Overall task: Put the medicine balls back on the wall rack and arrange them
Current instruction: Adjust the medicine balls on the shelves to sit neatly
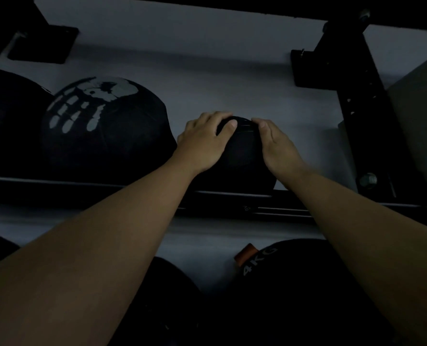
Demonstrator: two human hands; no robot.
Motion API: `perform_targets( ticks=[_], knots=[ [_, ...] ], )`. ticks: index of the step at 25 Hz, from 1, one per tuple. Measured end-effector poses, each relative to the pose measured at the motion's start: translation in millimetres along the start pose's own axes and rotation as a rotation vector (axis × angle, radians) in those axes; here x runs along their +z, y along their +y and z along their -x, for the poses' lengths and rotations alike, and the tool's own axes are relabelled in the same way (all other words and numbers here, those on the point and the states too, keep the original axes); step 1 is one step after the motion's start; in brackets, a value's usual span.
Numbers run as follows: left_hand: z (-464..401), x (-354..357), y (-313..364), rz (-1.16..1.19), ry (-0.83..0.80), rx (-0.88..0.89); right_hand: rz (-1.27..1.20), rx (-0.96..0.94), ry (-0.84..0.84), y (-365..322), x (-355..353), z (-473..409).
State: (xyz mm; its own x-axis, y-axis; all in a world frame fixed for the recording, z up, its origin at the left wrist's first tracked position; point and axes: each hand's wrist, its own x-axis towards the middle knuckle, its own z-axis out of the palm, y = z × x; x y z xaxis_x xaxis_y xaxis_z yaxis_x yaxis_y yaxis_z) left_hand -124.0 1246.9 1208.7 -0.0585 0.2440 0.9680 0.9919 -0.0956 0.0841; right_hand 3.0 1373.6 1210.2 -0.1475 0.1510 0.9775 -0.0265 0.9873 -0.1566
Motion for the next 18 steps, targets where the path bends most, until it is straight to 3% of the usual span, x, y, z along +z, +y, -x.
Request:
perform_targets(
  ticks=[12,18],
  knots=[
    [61,-8,2,-0.047,-0.146,-0.017,0.097,0.21,-0.217,-28,-24,77],
    [116,7,46,-0.133,-0.235,-0.15,0.164,0.154,-0.315,-22,-85,127]
  ],
)
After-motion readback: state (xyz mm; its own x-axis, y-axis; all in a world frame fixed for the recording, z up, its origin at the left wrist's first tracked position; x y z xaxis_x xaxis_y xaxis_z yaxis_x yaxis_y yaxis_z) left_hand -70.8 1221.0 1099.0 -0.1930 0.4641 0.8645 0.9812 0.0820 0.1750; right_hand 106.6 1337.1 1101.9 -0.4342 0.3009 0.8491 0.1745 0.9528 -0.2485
